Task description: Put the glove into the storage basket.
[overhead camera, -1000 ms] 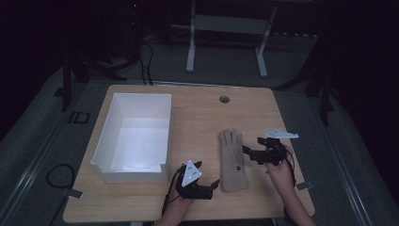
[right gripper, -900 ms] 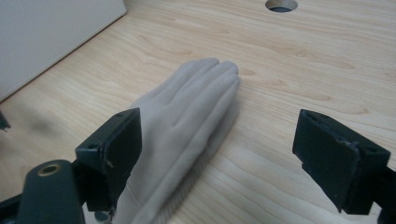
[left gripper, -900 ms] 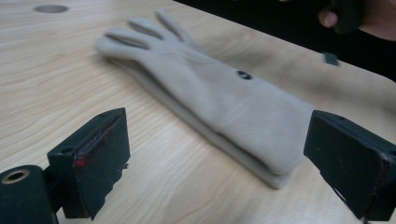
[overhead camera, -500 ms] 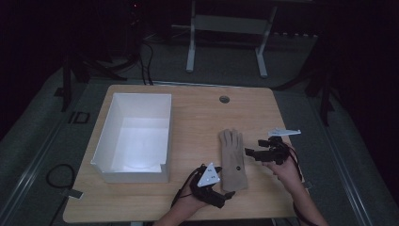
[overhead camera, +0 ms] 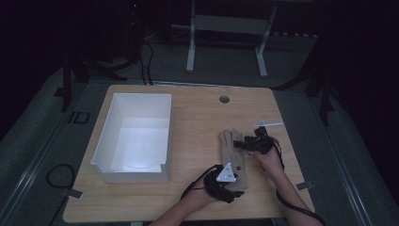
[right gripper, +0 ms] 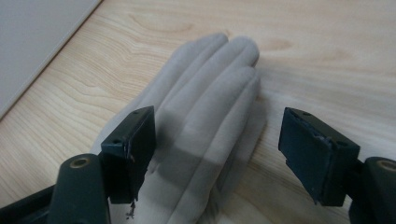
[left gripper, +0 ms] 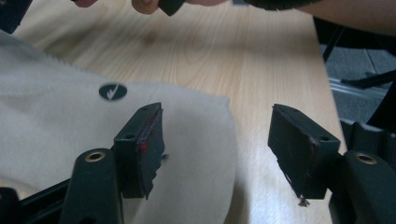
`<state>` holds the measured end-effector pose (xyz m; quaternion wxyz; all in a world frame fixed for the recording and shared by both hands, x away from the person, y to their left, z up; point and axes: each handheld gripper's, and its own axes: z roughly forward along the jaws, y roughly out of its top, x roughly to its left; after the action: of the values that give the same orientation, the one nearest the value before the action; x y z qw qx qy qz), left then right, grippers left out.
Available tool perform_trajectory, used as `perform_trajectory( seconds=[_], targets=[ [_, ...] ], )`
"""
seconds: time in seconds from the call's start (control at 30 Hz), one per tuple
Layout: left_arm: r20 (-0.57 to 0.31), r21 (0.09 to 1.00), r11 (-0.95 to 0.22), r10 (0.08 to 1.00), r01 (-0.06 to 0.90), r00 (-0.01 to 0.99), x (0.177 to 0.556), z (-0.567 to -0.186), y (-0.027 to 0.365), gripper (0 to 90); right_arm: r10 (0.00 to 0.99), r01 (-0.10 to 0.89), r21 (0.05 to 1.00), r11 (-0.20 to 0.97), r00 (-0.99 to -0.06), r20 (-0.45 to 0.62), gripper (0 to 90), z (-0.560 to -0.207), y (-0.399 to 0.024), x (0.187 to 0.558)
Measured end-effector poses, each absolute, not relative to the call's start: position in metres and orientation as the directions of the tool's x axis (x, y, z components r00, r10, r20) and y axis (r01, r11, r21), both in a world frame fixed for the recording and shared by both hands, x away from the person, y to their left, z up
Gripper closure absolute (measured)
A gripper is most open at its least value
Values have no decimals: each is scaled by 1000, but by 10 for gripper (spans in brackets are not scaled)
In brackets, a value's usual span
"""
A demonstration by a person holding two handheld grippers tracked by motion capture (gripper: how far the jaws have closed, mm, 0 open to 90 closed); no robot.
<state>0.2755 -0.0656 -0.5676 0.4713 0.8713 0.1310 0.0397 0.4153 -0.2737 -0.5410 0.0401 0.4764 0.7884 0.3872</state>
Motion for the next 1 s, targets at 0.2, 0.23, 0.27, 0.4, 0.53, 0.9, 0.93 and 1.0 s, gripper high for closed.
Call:
perform_trajectory(
  seconds=[0.2, 0.23, 0.27, 0.4, 0.53, 0.9, 0.93, 1.0],
  targets=[
    [-63, 803, -553, 291, 221, 955, 282, -574, -62, 435, 748, 749, 618, 239, -548, 374, 337, -555, -274, 422],
    [-61, 800, -558, 289, 220, 955, 282, -574, -63, 441, 738, 748, 618, 240, -554, 384, 385, -556, -274, 423],
    [-53, 797, -566, 284, 212, 957, 283, -574, -63, 442, 725, 749, 615, 246, -563, 396, 432, -557, -273, 423],
    [-9, 789, -592, 255, 163, 967, 282, -574, -64, 430, 704, 743, 614, 268, -586, 402, 598, -555, -270, 422],
    [46, 779, -617, 235, 113, 971, 279, -574, -64, 417, 719, 718, 628, 300, -603, 345, 644, -551, -266, 419],
    [-32, 780, -593, 279, 198, 960, 298, -572, -60, 784, 732, 698, 646, 309, -608, 307, 683, -549, -258, 417],
    [-69, 784, -580, 276, 223, 959, 302, -572, -59, 794, 734, 696, 649, 308, -608, 304, 688, -549, -258, 417],
    [-126, 787, -559, 270, 262, 955, 307, -573, -56, 806, 736, 694, 650, 309, -608, 299, 699, -548, -257, 416]
  ],
)
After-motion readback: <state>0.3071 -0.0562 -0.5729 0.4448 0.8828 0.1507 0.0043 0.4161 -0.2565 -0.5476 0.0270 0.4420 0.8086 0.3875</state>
